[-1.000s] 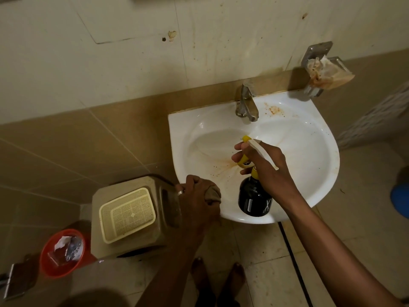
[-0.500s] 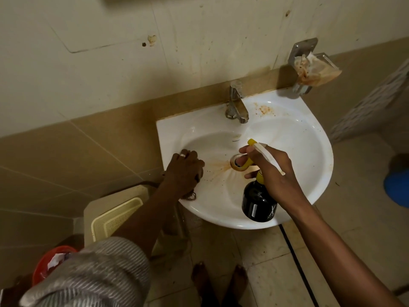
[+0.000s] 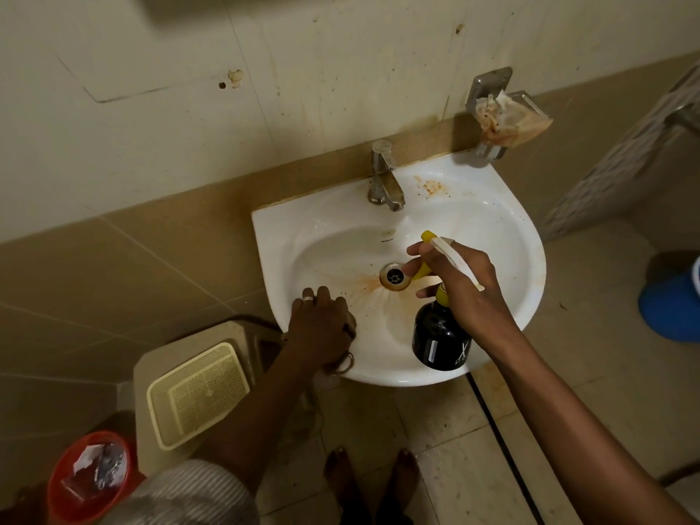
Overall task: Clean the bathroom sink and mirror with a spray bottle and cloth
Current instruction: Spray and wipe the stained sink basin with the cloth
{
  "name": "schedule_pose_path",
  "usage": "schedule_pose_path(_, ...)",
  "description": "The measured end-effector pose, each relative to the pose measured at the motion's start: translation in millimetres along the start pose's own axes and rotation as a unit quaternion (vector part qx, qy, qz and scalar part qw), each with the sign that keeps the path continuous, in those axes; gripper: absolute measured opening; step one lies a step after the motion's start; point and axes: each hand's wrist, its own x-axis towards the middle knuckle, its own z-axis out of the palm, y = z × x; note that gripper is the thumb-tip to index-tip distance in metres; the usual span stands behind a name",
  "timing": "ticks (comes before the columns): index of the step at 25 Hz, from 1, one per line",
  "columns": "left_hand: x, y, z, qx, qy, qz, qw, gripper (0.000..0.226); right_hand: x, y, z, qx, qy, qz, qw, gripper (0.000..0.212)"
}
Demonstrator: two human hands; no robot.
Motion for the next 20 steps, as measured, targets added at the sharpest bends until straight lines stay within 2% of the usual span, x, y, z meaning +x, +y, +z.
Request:
schedule_pose_path(4,-11,25,3,-0.057,-0.030,-0.021,0.998,0.044,-1,-4,-1,0.007,-0.003,-0.008,1.000,0.026)
schedule_pose_path(7,-8,37,2,-0.098,-0.101,0.000,0.990,0.049,0,-5,-3,0.008,-0.006,-0.013,1.000,0.026)
schedule_pose_path(8,-4,34,2,-0.153,-0.139,0.011,0.978,0.048,-1,-5,-4,0.009,-0.004,-0.012,1.000,0.026)
schedule_pose_path(10,-1,24,-2,-0.351,-0.186,0.050,0.916,0.040,-1,-7,-7,0.013,0.000,-0.010,1.000,0.026)
schedule_pose_path(11,2,15,-4,-0.437,-0.175,0.056,0.880,0.033,0,-8,-10,0.017,0.006,-0.007,1.000,0.025)
schedule_pose_path(12,5,6,-7,-0.487,-0.145,0.054,0.860,0.027,0,-8,-12,0.019,0.011,-0.003,1.000,0.025)
schedule_pose_path(13,12,-5,-8,-0.496,-0.092,0.040,0.863,0.030,0,-7,-15,0.019,0.016,0.000,1.000,0.025)
schedule_pose_path(15,27,-27,-7,-0.401,0.053,-0.010,0.914,0.050,1,-2,-17,0.017,0.024,0.009,1.000,0.024)
schedule_pose_path(17,46,-42,-4,-0.225,0.130,-0.004,0.966,0.054,1,3,-16,0.017,0.030,0.019,0.999,0.024)
schedule_pose_path(19,59,-44,4,-0.051,0.095,0.056,0.993,0.047,0,8,-16,0.019,0.035,0.030,0.999,0.024)
schedule_pose_path(20,62,-39,8,-0.003,0.070,0.064,0.995,0.048,-1,9,-16,0.020,0.035,0.034,0.999,0.024)
